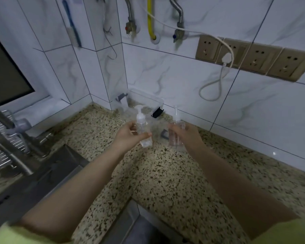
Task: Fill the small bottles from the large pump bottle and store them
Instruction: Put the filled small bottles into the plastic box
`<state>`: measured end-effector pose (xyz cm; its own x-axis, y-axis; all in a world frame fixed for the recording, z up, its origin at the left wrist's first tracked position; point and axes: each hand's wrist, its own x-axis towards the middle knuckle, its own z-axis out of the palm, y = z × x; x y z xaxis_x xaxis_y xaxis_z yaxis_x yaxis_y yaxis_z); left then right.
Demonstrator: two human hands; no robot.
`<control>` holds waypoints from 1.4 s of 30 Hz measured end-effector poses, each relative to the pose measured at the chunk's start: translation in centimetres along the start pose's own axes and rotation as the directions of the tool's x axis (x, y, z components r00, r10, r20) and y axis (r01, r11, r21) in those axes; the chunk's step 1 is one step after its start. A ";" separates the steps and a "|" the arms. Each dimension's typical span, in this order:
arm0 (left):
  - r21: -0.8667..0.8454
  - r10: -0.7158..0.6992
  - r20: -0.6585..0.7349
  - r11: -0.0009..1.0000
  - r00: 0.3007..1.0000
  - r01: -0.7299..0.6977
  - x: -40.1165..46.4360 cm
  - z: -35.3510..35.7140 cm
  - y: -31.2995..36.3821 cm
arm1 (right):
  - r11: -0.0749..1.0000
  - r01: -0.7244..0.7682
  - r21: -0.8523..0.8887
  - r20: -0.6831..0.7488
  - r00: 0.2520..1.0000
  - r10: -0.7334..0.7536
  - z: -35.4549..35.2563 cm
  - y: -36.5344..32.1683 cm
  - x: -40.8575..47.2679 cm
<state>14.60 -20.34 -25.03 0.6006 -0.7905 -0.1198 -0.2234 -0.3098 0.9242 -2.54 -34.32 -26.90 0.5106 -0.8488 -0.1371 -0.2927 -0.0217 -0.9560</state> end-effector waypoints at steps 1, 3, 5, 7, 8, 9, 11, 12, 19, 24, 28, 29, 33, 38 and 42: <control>-0.023 -0.019 0.010 1.000 1.000 0.019 0.9 -0.1 -0.2 | 1.000 -0.012 0.003 0.007 1.000 0.012 0.1 0.0 0.9; -0.059 -0.048 0.013 0.997 0.999 0.048 2.6 -0.3 -0.5 | 0.999 -0.042 -0.002 0.027 0.999 0.042 0.5 0.2 2.9; -0.076 -0.069 0.012 0.995 0.998 0.070 4.4 -0.2 -0.8 | 0.995 -0.102 0.015 0.020 0.995 0.102 1.0 0.5 5.3; -0.088 -0.085 0.009 0.992 0.996 0.085 5.3 -0.2 -0.8 | 0.987 -0.156 0.037 0.016 0.988 0.156 1.8 0.6 7.0; -0.090 -0.081 0.009 0.993 0.997 0.081 5.8 -0.2 -1.0 | 0.984 -0.172 0.044 0.023 0.985 0.171 2.2 0.6 7.7; -0.090 -0.083 0.011 0.992 0.997 0.083 6.7 -0.2 -1.4 | 0.981 -0.190 0.036 0.030 0.981 0.189 2.7 0.6 8.5; -0.089 -0.077 0.008 0.993 0.997 0.077 7.9 -0.4 -1.9 | 0.976 -0.219 0.009 0.017 0.976 0.219 3.4 1.0 10.1; -0.079 -0.070 0.011 0.994 0.997 0.071 8.8 -0.7 -2.3 | 0.974 -0.224 0.024 0.019 0.975 0.223 3.8 0.9 10.8; 0.112 0.024 0.227 0.992 0.974 -0.051 15.0 -2.7 -4.6 | 0.911 -0.374 0.171 -0.035 0.922 0.385 6.4 -0.2 16.4; -0.011 0.006 0.196 1.000 0.981 -0.003 19.7 -2.8 -6.5 | 0.875 -0.453 0.171 -0.077 0.879 0.471 8.4 0.2 20.6; -0.105 -0.069 0.196 0.990 0.978 0.090 22.7 -2.3 -8.0 | 0.814 -0.503 0.291 -0.050 0.842 0.538 10.1 3.2 25.1; -0.124 -0.089 0.210 0.985 0.974 0.116 23.3 -2.2 -8.3 | 0.788 -0.525 0.321 -0.036 0.825 0.564 10.3 3.5 25.6; -0.248 -0.171 0.303 0.935 0.937 0.251 25.5 -2.2 -8.6 | 0.729 -0.493 0.476 -0.015 0.824 0.567 10.4 0.7 24.5; -0.356 -0.280 0.391 0.832 0.877 0.425 27.7 -2.8 -8.7 | 0.641 -0.514 0.570 0.066 0.806 0.588 10.4 0.3 25.9; -0.363 -0.334 0.482 0.766 0.810 0.531 28.9 -3.6 -8.9 | 0.649 -0.581 0.492 0.088 0.775 0.626 11.0 0.3 26.8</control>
<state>36.73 -38.49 -35.37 0.1915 -0.7917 -0.5802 0.4268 -0.4651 0.7756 19.97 -51.28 -33.71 0.2833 -0.6246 -0.7277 -0.0888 0.7385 -0.6684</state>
